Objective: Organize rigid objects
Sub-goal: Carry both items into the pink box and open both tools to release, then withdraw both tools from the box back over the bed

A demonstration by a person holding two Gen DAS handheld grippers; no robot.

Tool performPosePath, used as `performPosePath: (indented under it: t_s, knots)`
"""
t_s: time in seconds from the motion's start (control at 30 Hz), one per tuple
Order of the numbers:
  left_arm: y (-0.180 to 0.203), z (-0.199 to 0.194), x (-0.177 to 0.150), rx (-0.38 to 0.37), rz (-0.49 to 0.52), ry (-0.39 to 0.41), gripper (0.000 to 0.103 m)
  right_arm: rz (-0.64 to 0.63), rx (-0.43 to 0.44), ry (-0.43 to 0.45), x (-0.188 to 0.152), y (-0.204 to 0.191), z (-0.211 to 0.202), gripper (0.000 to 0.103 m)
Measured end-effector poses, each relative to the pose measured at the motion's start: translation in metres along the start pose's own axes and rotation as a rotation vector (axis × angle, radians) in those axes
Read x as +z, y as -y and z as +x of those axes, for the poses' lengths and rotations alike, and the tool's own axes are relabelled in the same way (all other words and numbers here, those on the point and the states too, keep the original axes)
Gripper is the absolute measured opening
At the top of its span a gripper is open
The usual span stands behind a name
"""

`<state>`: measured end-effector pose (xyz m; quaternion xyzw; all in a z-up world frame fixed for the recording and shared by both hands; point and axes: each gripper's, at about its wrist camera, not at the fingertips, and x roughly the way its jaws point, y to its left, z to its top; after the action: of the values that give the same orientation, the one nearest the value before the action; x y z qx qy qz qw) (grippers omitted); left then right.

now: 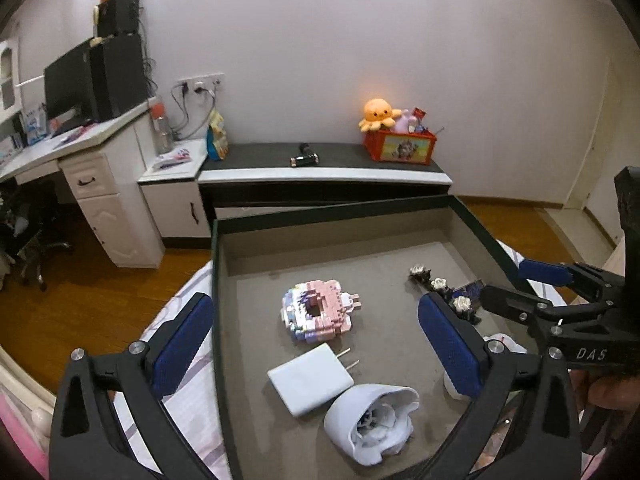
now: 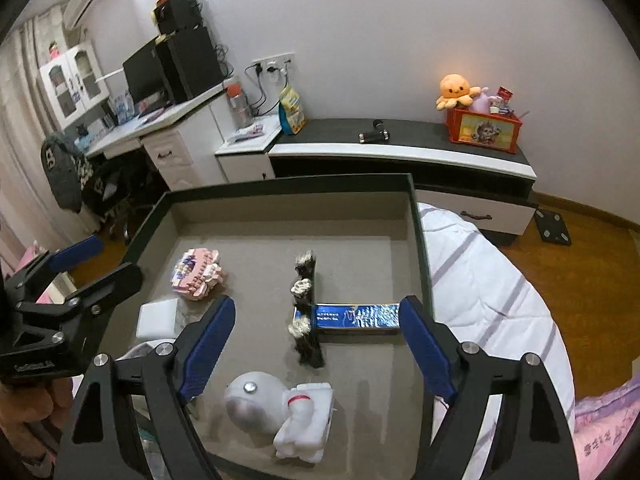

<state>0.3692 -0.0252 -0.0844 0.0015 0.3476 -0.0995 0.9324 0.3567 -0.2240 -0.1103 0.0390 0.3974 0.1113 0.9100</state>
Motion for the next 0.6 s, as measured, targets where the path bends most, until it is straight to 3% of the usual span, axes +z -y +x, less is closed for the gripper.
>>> performPosePath:
  t_s: [0.13, 0.6]
  knots:
    - [-0.003, -0.026, -0.006, -0.004, -0.022, 0.034, 0.103, 0.019, -0.035, 0.021, -0.002, -0.002, -0.016, 0.093]
    - [0.006, -0.122, -0.048, 0.016, -0.039, 0.116, 0.103, 0.035, -0.018, 0.137, -0.048, -0.02, -0.103, 0.093]
